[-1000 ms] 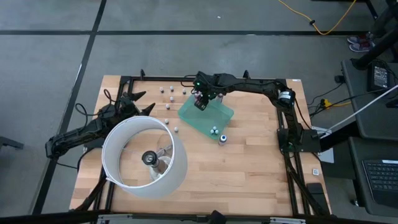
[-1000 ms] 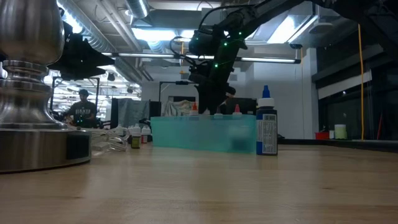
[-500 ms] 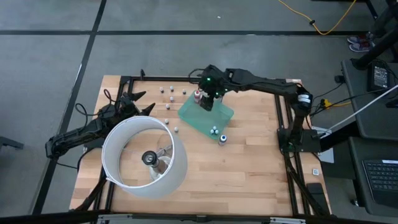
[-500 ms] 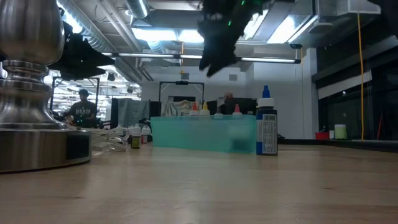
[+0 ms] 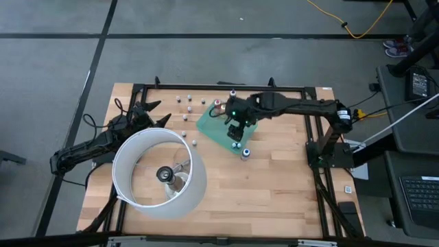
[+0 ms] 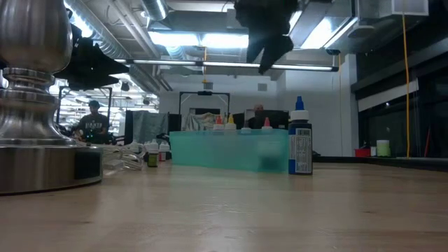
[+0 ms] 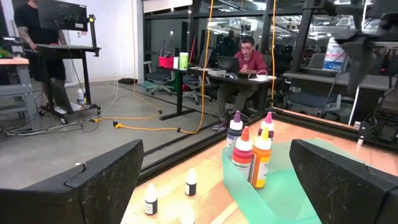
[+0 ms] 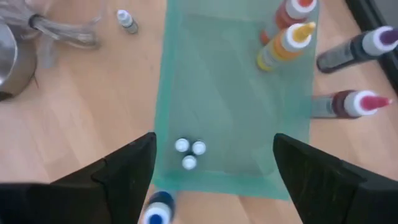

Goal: Pick & Place food coloring
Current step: Put the large blue food coloring bottle into the green bin

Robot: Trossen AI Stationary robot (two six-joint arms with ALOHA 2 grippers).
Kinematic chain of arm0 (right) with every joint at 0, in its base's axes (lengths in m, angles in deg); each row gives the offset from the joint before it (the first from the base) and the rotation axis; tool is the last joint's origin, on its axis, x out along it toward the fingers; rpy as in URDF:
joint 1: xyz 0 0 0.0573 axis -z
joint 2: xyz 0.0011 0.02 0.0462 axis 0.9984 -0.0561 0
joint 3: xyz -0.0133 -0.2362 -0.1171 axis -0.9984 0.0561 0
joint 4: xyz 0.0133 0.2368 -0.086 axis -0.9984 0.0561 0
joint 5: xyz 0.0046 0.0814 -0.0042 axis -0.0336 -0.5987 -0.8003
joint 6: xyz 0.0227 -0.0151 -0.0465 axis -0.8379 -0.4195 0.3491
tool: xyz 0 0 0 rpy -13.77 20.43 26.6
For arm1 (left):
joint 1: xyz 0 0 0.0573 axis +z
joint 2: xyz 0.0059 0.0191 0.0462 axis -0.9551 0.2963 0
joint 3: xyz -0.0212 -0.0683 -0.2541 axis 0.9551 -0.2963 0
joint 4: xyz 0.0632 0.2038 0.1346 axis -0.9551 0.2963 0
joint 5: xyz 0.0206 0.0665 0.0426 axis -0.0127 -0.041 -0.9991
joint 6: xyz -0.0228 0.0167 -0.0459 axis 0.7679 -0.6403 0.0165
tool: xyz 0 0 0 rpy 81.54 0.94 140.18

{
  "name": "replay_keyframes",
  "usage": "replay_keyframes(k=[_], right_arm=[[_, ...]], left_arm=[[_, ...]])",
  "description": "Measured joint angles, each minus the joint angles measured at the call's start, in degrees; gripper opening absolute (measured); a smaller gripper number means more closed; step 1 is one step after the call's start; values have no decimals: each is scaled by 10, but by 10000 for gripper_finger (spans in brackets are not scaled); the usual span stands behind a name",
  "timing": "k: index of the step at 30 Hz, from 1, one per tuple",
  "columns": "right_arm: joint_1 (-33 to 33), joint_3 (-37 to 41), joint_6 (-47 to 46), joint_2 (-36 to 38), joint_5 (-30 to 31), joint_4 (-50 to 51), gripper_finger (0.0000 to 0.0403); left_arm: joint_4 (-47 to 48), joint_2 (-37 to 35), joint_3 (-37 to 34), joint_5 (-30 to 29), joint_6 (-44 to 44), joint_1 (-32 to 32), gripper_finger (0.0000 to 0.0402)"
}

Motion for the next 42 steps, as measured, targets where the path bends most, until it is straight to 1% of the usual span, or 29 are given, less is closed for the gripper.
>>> replay_keyframes(k=[3, 5, 8, 10, 16, 21, 23, 27, 32, 38, 42], right_arm=[[-31, 0, -29, 0, 14, 1, 323], [-51, 0, -31, 2, 26, 7, 323], [-81, 0, -38, 3, 68, 24, 323], [-98, 10, -46, 4, 85, 28, 323], [-142, 122, -76, 45, 96, -38, 323], [-167, 217, -108, 89, 158, -105, 323], [-170, 251, -123, 103, 168, -132, 323], [-172, 309, -151, 124, 170, -177, 323], [-172, 360, -178, 139, 167, -227, 323], [-183, 386, -185, 139, 149, -265, 323], [-188, 394, -194, 136, 144, -269, 323]], left_arm=[[0, 0, 0, 0, 0, 0, 400], [0, 0, 0, 0, 0, 0, 400], [0, 0, 0, 0, 0, 0, 400], [0, 0, 0, 0, 0, 0, 400], [0, 0, 0, 0, 0, 0, 400], [0, 0, 0, 0, 0, 0, 400], [0, 0, 0, 0, 0, 0, 400], [0, 0, 0, 0, 0, 0, 400], [0, 0, 0, 0, 0, 0, 400], [0, 0, 0, 0, 0, 0, 400], [0, 0, 0, 0, 0, 0, 400]])
